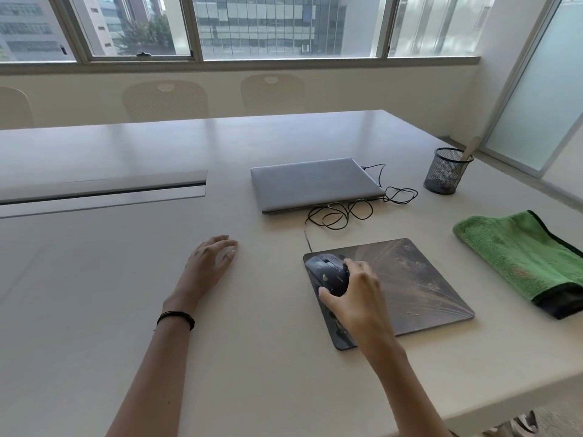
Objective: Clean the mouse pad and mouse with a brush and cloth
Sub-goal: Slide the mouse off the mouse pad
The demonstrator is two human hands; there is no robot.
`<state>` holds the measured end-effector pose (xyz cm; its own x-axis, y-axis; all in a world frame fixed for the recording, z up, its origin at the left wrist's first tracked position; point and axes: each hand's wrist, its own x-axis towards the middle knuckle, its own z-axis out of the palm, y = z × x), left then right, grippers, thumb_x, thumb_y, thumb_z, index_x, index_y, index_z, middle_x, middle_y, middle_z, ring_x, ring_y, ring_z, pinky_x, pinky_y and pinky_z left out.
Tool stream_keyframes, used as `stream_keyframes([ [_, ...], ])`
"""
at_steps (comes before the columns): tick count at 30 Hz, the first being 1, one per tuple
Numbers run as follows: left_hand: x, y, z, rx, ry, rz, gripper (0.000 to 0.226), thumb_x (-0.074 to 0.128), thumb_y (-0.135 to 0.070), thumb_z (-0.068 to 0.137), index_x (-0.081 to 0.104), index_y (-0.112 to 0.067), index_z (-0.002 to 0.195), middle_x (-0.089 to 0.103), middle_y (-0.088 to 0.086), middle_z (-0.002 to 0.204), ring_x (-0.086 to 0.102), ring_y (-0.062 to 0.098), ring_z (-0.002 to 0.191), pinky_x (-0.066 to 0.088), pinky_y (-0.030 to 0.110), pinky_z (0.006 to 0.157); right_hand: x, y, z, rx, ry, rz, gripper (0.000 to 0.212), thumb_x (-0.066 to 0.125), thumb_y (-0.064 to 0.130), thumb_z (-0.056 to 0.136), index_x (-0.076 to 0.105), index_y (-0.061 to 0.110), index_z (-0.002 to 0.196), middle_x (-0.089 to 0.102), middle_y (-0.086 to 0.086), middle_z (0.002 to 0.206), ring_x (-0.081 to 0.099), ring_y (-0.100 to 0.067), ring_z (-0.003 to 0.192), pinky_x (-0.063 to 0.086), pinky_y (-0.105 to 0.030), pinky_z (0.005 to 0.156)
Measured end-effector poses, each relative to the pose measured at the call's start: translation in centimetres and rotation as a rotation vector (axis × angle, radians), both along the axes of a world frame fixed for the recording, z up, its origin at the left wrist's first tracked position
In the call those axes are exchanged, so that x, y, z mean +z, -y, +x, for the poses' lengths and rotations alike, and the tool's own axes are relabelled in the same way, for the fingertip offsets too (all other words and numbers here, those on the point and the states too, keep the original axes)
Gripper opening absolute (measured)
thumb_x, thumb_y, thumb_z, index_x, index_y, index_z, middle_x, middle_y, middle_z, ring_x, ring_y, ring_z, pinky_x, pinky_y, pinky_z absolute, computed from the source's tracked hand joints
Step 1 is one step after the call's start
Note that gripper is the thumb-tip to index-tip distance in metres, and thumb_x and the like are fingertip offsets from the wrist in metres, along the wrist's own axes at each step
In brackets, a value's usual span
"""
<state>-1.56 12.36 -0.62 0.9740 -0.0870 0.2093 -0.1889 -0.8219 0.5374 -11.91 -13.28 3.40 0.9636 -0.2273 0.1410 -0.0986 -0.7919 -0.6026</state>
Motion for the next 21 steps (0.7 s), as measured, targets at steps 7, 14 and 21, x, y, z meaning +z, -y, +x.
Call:
stream_keyframes([
  [7, 0.0, 0.0, 0.0, -0.004, 0.0, 0.011, 0.027, 0.054, -0.02, 0.092, 0.064, -0.014, 0.116, 0.054, 0.009, 0.132, 0.05, 0.027, 0.122, 0.036, 0.038, 0.105, -0.3, -3.8, -0.2, 0.096, 0.021, -0.028, 0.057, 0.066, 0.031, 0.078, 0.047, 0.01, 0.127, 0.048, -0.006, 0.121, 0.044, -0.021, 0.114, 0.034, -0.023, 0.096],
  [14, 0.0, 0.0, -0.1, -0.005, 0.011, 0.02, 0.028, 0.054, -0.02, 0.092, 0.063, -0.014, 0.117, 0.054, 0.009, 0.132, 0.051, 0.027, 0.121, 0.036, 0.038, 0.105, -0.9, -6.7, 0.0, 0.15, 0.009, -0.011, 0.052, 0.064, 0.032, 0.078, 0.048, 0.01, 0.123, 0.047, -0.005, 0.122, 0.043, -0.021, 0.115, 0.033, -0.021, 0.095],
  [21, -0.1, -0.1, 0.1, -0.006, 0.006, 0.026, 0.028, 0.053, -0.02, 0.092, 0.063, -0.014, 0.118, 0.053, 0.009, 0.134, 0.05, 0.028, 0.122, 0.035, 0.038, 0.106, -1.1, -7.5, -0.2, 0.175, 0.033, -0.009, 0.049, 0.063, 0.033, 0.08, 0.048, 0.011, 0.121, 0.047, -0.004, 0.12, 0.041, -0.019, 0.114, 0.033, -0.02, 0.093],
])
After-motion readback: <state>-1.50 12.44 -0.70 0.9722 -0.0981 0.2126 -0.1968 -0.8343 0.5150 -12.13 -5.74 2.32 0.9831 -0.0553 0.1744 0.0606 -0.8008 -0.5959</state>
